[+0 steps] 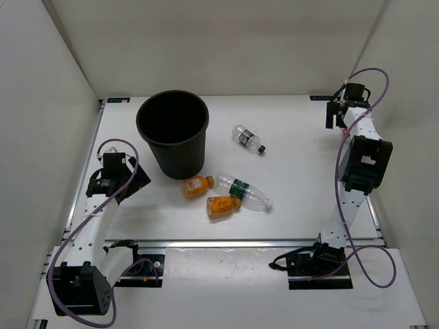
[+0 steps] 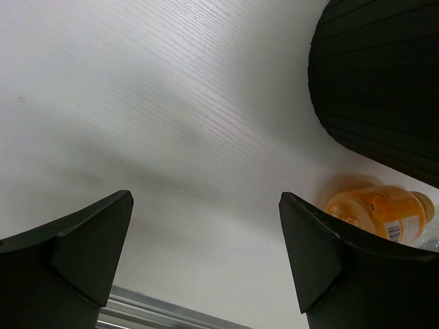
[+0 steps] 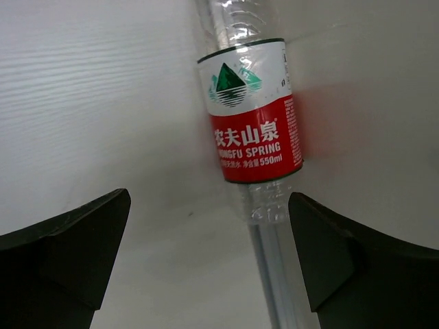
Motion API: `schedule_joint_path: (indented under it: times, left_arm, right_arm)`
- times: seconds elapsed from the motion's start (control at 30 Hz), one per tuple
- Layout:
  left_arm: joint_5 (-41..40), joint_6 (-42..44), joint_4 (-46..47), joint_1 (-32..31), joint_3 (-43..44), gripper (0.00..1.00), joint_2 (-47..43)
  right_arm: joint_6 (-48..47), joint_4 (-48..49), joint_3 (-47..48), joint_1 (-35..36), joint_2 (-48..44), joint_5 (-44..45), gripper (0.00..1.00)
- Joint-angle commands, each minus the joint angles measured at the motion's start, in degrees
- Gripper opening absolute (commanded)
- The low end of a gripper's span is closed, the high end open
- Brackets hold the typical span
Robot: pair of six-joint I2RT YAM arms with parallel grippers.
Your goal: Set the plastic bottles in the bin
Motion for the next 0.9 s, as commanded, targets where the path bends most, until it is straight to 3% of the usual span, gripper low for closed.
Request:
schedule_joint_path:
  times: [0.0,0.17,0.4,0.5,0.73,0.8,0.83,0.87]
  left_arm:
    - [0.4,0.0,-1.7,-2.4,-0.1,0.99,-2.9]
    - [-2.0,-0.2,-6.5,-4.1,1.7,0.99,-1.1]
    - [-0.6,-1.2,-5.7,-5.9,3.4,0.99,-0.3]
    - [-1.3,-1.7,-6.4,-6.1,4.0,0.99,0.2]
    - [-2.9,-1.2,-7.5,-5.8,6.3,0.99,-0.2]
    - [-3.0,-1.2,-8.0,-5.8,6.8,0.98,-0.3]
    - [-3.3,-1.3,-8.2,-6.1,7.3,0.98,-0.3]
    - [-3.2,-1.3,-8.9,-6.0,7.6,0.98,-0.7]
  right_arm:
    - [-8.6,2.0,4.2,-0.4,4.7,10.5,0.97]
    - [-8.3,3.0,6.1,-2.0,9.0,7.8,0.97]
    - [-9.3,7.0,7.1,-1.8,12.1,12.6,0.95]
    - [-9.0,6.6,7.2,-1.8,13.5,13.1,0.77]
    - [-9.1,6.6,5.8,-0.8,13.4,11.3,0.71]
    - [-9.4,7.5,5.2,-0.8,13.3,13.0,0.64]
    - [-9.4,7.8,5.4,-0.7,13.3,13.5,0.57]
    - [-9.0,7.8,5.2,-0.6,13.4,14.2,0.43]
